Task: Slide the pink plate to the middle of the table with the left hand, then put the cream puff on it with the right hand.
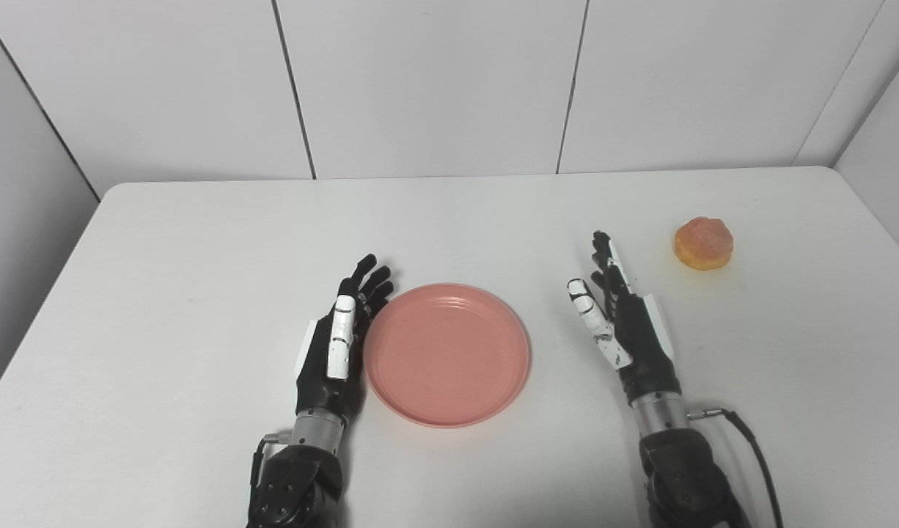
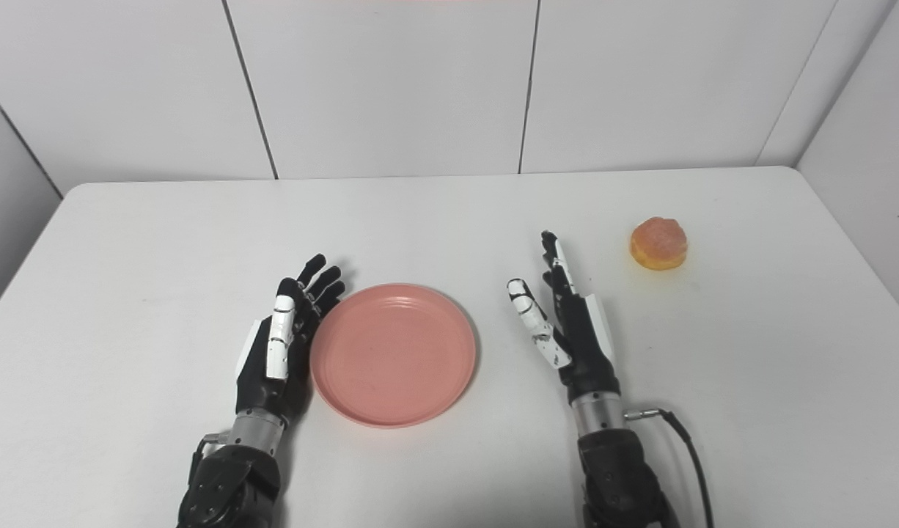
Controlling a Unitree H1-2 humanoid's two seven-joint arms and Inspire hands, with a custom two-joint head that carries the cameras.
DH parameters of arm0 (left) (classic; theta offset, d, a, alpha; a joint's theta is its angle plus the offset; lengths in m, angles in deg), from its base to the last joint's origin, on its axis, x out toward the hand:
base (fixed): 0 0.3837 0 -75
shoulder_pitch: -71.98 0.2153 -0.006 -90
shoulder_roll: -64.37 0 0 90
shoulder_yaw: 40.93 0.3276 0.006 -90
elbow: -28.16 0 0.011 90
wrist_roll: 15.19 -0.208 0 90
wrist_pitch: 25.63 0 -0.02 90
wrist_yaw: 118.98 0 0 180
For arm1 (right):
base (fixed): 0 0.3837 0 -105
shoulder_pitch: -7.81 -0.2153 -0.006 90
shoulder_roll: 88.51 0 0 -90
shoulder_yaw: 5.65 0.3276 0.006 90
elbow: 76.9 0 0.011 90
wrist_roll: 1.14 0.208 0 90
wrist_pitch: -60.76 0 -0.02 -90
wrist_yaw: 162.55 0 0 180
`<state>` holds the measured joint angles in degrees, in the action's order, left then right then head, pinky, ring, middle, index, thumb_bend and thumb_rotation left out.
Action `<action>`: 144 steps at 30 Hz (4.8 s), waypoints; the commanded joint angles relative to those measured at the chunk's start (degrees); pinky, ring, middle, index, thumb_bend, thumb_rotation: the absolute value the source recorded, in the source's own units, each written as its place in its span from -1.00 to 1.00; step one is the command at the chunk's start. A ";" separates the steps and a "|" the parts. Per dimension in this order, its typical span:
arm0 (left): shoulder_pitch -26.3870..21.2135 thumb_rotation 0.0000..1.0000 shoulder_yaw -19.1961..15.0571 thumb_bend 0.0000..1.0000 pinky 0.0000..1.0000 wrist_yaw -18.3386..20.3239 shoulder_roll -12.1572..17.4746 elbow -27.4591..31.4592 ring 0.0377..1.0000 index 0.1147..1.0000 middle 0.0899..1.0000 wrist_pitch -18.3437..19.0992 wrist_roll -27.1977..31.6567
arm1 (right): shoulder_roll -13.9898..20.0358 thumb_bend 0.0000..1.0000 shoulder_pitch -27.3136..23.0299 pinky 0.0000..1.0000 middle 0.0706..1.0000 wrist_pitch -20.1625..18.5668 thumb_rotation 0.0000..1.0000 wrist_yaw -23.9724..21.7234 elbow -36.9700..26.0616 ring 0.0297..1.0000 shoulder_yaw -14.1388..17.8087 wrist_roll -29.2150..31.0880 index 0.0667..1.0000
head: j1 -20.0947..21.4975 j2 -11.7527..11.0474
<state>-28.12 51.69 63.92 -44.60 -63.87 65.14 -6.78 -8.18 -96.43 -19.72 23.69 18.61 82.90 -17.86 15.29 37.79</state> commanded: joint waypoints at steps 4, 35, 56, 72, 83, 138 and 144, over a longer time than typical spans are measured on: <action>-0.48 1.00 0.39 0.05 0.91 0.78 -0.29 0.47 0.83 0.79 0.80 -0.06 -0.03 | 2.92 0.36 -3.36 0.81 0.97 3.48 0.24 9.51 1.09 0.93 -0.18 -12.46 0.96 | 0.01 0.07; -0.51 1.00 0.04 0.07 0.91 1.41 0.45 0.74 0.82 0.76 0.79 0.15 0.21 | 9.94 0.73 -13.86 0.66 0.76 -9.28 -0.11 23.46 10.11 0.74 2.77 -24.38 0.77 | 2.19 0.75; -0.25 1.00 0.31 0.07 0.94 1.99 1.19 2.63 0.83 0.78 0.80 2.21 0.72 | 19.11 0.88 -16.97 0.54 0.78 -32.84 -0.42 -2.61 0.38 0.74 6.11 -14.60 0.72 | 2.38 2.25; -0.54 1.00 -0.19 0.05 0.89 1.48 1.00 3.20 0.81 0.76 0.79 3.04 0.23 | 19.14 0.95 -20.61 0.54 0.83 -35.04 -0.43 -5.00 6.17 0.80 2.94 -11.59 0.78 | 5.19 2.17; -1.36 1.00 -2.15 0.09 0.94 4.51 3.79 0.23 0.82 0.76 0.79 0.44 3.16 | 16.09 0.93 -22.33 0.52 0.81 -35.90 -0.42 -3.13 9.86 0.76 -0.50 -13.89 0.76 | 16.20 0.26; -1.33 1.00 -2.26 0.10 0.91 4.55 3.29 2.24 0.80 0.74 0.78 2.91 2.32 | 13.80 0.03 -20.96 -0.46 -0.16 -35.97 -1.00 -0.36 5.80 -0.29 1.76 -33.06 -0.02 | 13.41 2.47; -1.25 1.00 -2.11 0.10 0.91 4.11 2.87 2.92 0.80 0.74 0.78 3.90 2.13 | 13.70 0.03 -20.93 -0.59 -0.21 -34.27 -1.00 0.98 3.59 -0.33 1.83 -29.58 -0.01 | 12.68 2.69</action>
<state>-29.04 49.12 68.31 -41.31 -62.62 68.92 -4.25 4.49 -115.48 -55.85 22.36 24.68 84.33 -48.26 28.04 40.43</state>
